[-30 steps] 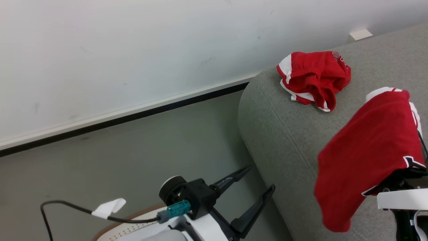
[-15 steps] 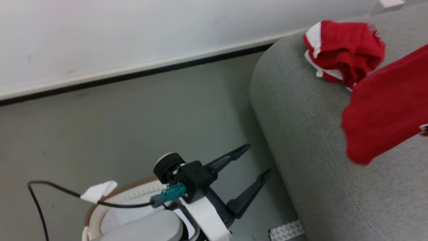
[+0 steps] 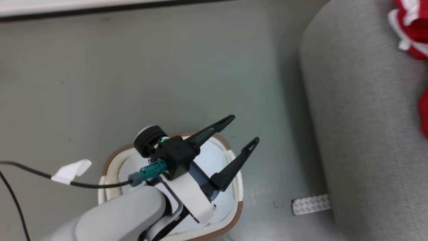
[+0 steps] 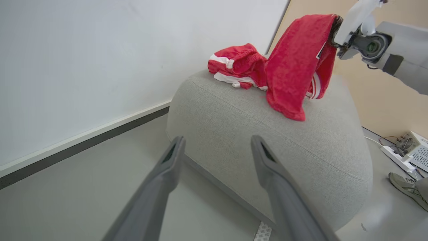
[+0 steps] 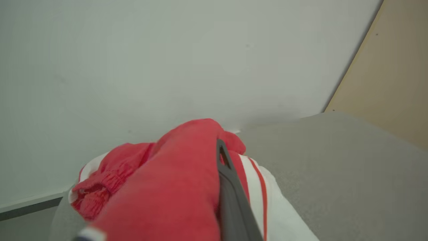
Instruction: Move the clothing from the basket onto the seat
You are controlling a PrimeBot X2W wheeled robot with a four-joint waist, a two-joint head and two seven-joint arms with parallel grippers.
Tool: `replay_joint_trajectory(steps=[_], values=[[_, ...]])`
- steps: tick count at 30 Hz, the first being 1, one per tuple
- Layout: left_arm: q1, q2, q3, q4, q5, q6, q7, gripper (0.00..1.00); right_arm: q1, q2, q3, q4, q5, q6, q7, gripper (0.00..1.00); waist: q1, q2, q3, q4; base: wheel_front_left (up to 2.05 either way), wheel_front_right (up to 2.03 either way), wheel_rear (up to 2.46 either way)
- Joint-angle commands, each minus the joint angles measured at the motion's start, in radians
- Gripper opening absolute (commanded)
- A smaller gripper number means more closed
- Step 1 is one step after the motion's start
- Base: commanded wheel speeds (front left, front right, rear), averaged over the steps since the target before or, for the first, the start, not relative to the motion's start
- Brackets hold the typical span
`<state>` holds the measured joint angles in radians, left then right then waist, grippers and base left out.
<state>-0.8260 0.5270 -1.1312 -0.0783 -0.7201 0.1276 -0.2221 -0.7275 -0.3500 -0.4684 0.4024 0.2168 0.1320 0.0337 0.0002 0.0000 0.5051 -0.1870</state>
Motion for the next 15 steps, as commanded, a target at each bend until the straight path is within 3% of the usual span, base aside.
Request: replay_joint_trajectory(steps=[1, 2, 4, 6, 8, 15], values=[[-0.016, 0.002, 0.005, -0.004, -0.002, -0.005, -0.006, 1.0, -0.011, -0.006, -0.009, 0.046, -0.015, -0.003, 0.026, 0.04, -0.0002, 0.0, 0.056, 0.049, 0.0, 0.0, 0.0], [-0.018, 0.0, 0.008, -0.003, -0.004, -0.007, -0.01, 1.0, -0.021, -0.022, -0.007, 0.134, -0.05, -0.003, 0.074, 0.17, -0.0002, 0.0, 0.067, 0.058, 0.0, 0.0, 0.0], [-0.022, -0.015, 0.011, -0.003, -0.008, -0.01, -0.013, 1.0, -0.024, -0.028, -0.027, 0.218, -0.093, -0.003, 0.123, 0.27, -0.0002, 0.0, 0.064, 0.068, 0.0, 0.0, 0.0], [-0.02, -0.031, 0.017, -0.004, -0.006, -0.009, -0.022, 1.0, -0.025, -0.031, -0.045, 0.284, -0.126, -0.003, 0.171, 0.47, -0.0002, 0.0, 0.053, 0.074, 0.0, 0.0, 0.0], [-0.008, -0.037, 0.024, 0.0, -0.006, -0.006, -0.028, 1.0, -0.035, -0.029, -0.056, 0.335, -0.141, -0.003, 0.211, 1.0, -0.0002, 0.0, 0.038, 0.075, 0.0, 0.0, 0.0], [0.052, -0.037, 0.035, 0.037, -0.024, -0.01, -0.035, 1.0, -0.029, -0.031, 0.015, 0.406, -0.157, -0.003, 0.25, 1.0, -0.0002, 0.0, -0.055, 0.054, 0.0, 0.0, 0.0]])
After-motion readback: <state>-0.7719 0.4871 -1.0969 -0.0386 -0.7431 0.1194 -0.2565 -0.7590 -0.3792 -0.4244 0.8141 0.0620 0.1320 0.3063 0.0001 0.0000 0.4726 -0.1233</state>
